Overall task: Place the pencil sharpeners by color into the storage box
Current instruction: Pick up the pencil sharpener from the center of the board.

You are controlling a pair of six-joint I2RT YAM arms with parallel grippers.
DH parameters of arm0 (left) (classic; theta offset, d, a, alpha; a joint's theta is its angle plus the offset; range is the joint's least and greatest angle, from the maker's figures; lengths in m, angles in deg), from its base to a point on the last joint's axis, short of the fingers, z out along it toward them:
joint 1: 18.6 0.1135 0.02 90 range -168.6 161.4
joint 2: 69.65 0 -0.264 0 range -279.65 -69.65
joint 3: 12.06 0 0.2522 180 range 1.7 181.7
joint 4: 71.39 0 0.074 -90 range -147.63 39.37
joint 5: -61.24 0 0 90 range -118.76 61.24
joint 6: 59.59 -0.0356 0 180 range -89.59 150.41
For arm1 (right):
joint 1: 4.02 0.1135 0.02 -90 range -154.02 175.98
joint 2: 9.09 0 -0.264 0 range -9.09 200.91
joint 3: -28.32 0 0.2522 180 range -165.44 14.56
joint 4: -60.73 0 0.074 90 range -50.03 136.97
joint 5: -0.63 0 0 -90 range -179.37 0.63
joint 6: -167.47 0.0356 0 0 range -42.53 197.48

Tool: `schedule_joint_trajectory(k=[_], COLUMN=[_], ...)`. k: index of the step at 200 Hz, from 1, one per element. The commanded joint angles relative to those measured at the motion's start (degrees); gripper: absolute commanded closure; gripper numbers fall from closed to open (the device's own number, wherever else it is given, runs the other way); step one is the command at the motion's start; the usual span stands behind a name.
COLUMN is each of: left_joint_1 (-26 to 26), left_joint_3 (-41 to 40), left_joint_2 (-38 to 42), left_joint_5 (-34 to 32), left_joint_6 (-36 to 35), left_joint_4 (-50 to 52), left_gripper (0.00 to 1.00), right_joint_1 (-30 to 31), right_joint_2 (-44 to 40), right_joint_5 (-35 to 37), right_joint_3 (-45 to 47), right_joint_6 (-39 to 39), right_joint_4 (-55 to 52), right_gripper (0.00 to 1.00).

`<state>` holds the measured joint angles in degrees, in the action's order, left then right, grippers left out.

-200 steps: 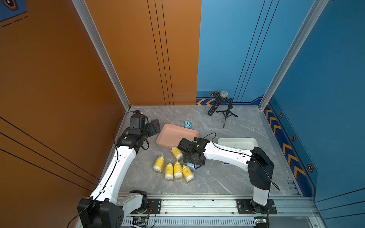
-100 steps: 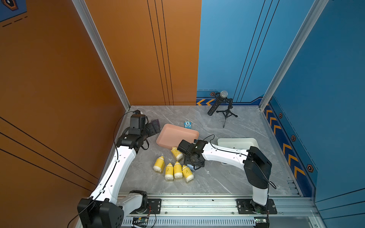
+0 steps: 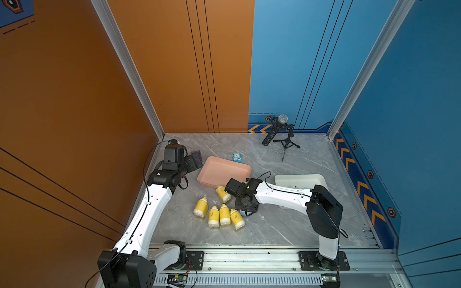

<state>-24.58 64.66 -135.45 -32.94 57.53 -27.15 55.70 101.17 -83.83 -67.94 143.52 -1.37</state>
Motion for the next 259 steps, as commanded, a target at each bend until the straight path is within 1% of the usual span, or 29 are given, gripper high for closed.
schedule_joint_trajectory(k=[1, 28, 60, 140, 171, 214, 259], left_joint_1=[0.44, 0.44, 0.44, -0.35, -0.53, -0.61, -0.61], left_joint_3=[-0.83, -0.77, -0.85, -0.95, -0.83, -0.91, -0.89], left_joint_2=[-0.29, -0.36, 0.19, 0.93, 0.82, 1.27, 1.10], left_joint_5=[0.68, 0.77, 0.70, -0.19, -0.65, -0.93, -0.09], left_joint_6=[0.60, 0.66, 0.64, 0.26, -0.02, -0.12, 0.17], left_joint_4=[-0.36, -0.43, -0.41, -0.31, -0.37, -0.29, -0.34], left_gripper=[0.02, 0.02, 0.02, 0.02, 0.02, 0.02, 0.02], right_joint_1=[-0.07, -0.40, -1.02, -3.02, -4.76, -9.65, -19.28], right_joint_2=[-0.34, -1.92, -3.96, -10.37, -13.45, -19.86, -27.21], right_joint_5=[-0.28, -0.30, -0.18, 0.53, 1.33, 2.49, 5.14], right_joint_3=[1.94, 3.24, 4.11, 5.34, 4.98, 4.37, 4.27], right_joint_6=[-0.04, -0.79, -3.90, -18.40, -24.24, -31.76, -39.65], right_joint_4=[-0.44, -0.69, -2.51, -8.45, -11.71, -17.06, -23.29], right_gripper=[0.53, 0.59, 0.63, 0.65, 0.65, 0.65, 0.65])
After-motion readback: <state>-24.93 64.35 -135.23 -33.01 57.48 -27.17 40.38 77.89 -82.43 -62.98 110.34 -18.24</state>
